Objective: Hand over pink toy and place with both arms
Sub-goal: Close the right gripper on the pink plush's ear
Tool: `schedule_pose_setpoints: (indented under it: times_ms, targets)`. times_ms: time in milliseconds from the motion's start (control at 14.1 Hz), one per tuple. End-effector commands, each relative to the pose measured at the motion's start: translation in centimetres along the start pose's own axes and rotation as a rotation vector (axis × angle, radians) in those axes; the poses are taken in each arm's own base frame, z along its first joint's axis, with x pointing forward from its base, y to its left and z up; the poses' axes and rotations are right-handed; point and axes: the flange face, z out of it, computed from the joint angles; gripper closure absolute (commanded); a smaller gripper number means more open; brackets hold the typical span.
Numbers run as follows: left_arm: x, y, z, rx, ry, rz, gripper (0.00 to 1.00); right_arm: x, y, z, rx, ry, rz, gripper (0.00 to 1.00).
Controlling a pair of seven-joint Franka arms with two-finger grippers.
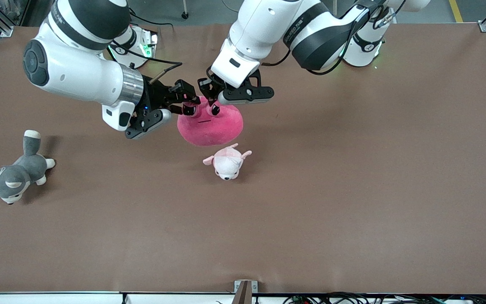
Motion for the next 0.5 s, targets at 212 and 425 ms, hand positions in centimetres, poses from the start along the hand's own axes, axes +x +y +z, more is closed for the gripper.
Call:
schedule_pose_setpoints:
  times_ms: [212, 425]
  targets:
    - [-0.08, 0.55, -0.52, -0.018, 0.004, -0.01, 0.99, -0.17, 0.27, -0.26, -0.014, 0.0, 0.014, 0.94]
    - [-0.07, 0.55, -0.53, -0.018, 0.004, -0.01, 0.97, -0.16, 0.04, -0.32, -0.015, 0.005, 0.01, 0.96]
